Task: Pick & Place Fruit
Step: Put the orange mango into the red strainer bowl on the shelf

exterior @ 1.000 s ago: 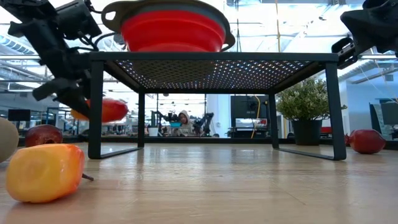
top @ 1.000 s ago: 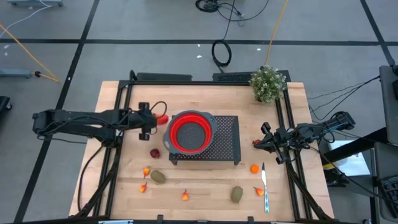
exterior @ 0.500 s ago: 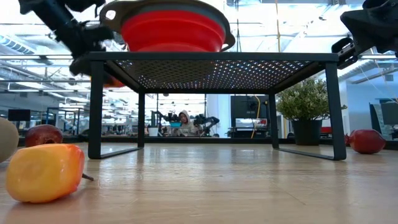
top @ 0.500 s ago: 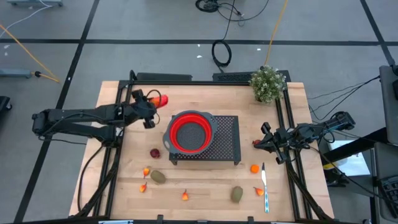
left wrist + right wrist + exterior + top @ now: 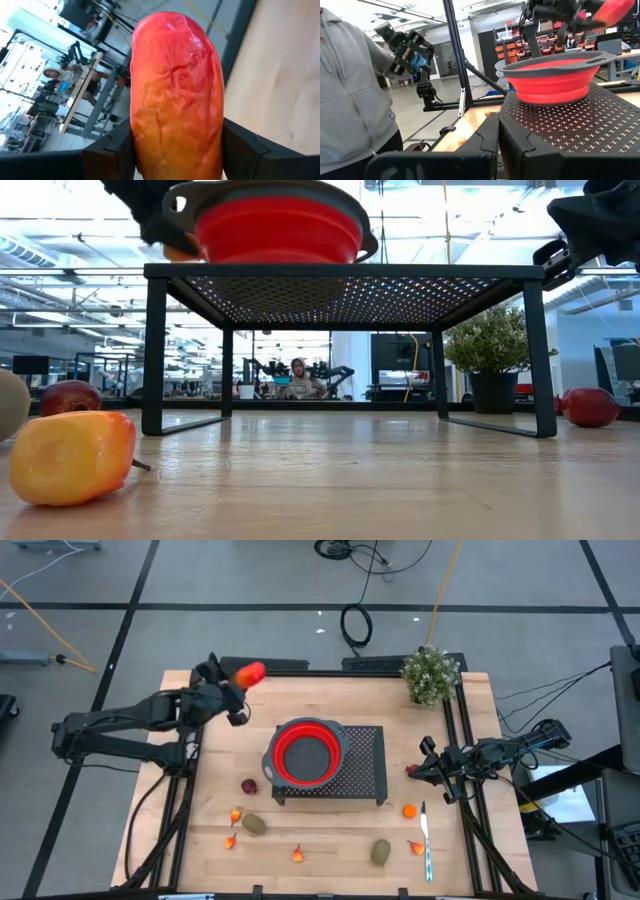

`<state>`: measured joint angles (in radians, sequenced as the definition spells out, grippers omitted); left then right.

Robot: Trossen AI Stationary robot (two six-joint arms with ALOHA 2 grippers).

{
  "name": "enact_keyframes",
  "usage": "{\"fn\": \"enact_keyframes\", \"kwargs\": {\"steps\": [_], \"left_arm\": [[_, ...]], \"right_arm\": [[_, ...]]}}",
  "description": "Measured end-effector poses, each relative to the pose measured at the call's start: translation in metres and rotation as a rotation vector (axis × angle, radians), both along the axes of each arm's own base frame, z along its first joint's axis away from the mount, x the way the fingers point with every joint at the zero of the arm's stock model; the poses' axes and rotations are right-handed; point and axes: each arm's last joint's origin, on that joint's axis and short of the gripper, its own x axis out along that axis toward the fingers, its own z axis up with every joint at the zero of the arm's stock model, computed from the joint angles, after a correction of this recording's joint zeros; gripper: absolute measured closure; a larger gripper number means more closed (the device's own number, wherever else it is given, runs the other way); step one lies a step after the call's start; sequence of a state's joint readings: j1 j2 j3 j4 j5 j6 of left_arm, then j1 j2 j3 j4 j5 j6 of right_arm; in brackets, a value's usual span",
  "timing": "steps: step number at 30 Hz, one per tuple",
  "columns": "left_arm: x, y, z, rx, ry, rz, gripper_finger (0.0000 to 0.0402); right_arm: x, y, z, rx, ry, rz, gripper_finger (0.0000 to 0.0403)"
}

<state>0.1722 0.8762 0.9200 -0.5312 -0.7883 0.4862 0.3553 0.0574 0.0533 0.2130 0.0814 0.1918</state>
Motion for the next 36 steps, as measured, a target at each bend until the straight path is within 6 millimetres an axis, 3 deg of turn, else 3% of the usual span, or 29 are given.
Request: {"fn": "enact_keyframes", "kwargs": {"steps": [6, 14, 25, 29, 36], "left_arm": [[-0.006, -0.003, 0.031, -0.086, -0.311, -0.005, 0.0189], [-0.005, -0.011, 0.048, -0.492, -0.740, -0.207, 0.0187], [0.002, -0.022, 0.055, -1.027, -0.937, -0.430, 0.0186], [0.003, -0.026, 0.064, -1.085, -0.971, -0.570, 0.0186], [0.007, -0.038, 0.074, -1.015, -1.095, -0.823, 0.0186]], "right_arm": [[0.000, 0.000, 0.000, -0.002, 0.000, 0.000, 0.0403], [0.000, 0.000, 0.000, 0.009, 0.004, 0.006, 0.0403], [0.000, 0.000, 0.000, 0.006, 0.002, 0.005, 0.0403], [0.000, 0.000, 0.000, 0.005, 0.002, 0.005, 0.0403], [0.000, 0.000, 0.000, 0.005, 0.002, 0.005, 0.0403]]}}
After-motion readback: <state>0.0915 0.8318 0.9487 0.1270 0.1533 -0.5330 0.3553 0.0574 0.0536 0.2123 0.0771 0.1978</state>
